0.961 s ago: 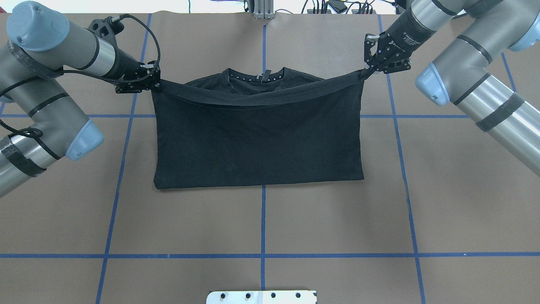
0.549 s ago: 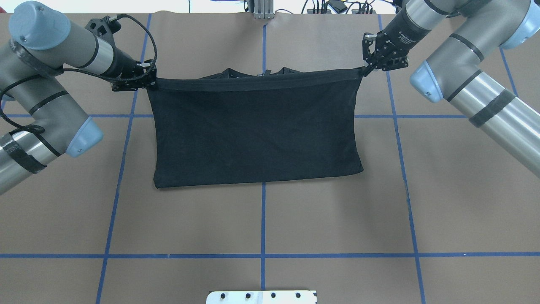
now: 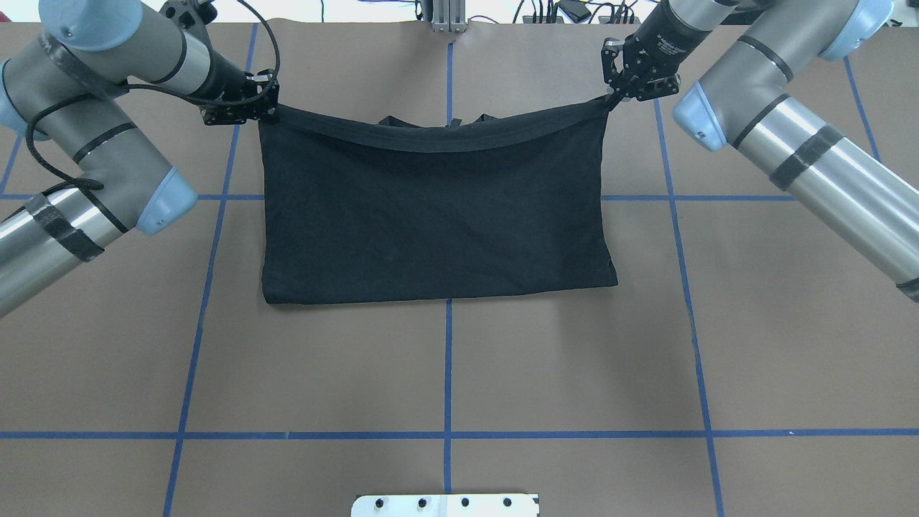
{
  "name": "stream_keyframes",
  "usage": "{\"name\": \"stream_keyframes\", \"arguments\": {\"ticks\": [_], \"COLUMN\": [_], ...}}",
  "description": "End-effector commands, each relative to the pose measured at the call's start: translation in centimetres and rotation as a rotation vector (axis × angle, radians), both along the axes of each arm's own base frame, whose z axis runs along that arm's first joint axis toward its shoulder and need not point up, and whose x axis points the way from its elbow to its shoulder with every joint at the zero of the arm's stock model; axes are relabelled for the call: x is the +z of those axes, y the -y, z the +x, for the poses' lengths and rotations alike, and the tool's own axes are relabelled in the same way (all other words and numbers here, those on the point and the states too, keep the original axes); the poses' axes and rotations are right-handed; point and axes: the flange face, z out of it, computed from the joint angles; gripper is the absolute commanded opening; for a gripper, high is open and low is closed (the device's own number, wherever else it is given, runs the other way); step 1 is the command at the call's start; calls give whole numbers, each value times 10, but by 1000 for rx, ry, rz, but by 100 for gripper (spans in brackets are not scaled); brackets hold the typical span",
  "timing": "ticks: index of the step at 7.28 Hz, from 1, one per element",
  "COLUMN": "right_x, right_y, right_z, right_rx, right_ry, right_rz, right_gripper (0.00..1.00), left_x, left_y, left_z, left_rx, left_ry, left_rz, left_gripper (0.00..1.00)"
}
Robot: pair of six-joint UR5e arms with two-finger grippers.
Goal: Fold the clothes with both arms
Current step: 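Carry both hem corners over the shirt toward the collar with both grippers, then lower the hem onto the collar and open both grippers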
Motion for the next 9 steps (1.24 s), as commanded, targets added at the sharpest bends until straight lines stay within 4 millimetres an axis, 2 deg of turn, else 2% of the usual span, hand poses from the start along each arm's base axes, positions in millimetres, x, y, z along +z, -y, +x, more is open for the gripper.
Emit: {"name": "stream_keyframes", "arguments": {"ticks": [1, 4, 6, 9], "right_x": [-3, 16, 29, 16], "right_y": [6, 12, 14, 16], "right_z": [-3, -6, -5, -8], "right_rx": [7, 30, 34, 34], "right_ry": [-9, -51, -68, -59], "right_rz": [0, -11, -28, -17], "right_gripper": [0, 0, 0, 0], "left_x": [-3, 34, 44, 23], "left_y": [7, 17, 19, 20], "left_z": [7, 15, 18, 19], "left_rx": [-16, -13, -11, -9], "left_ry": [15, 59, 70, 51], "left_rz": [0, -44, -57, -39], "left_gripper": [0, 0, 0, 0]}}
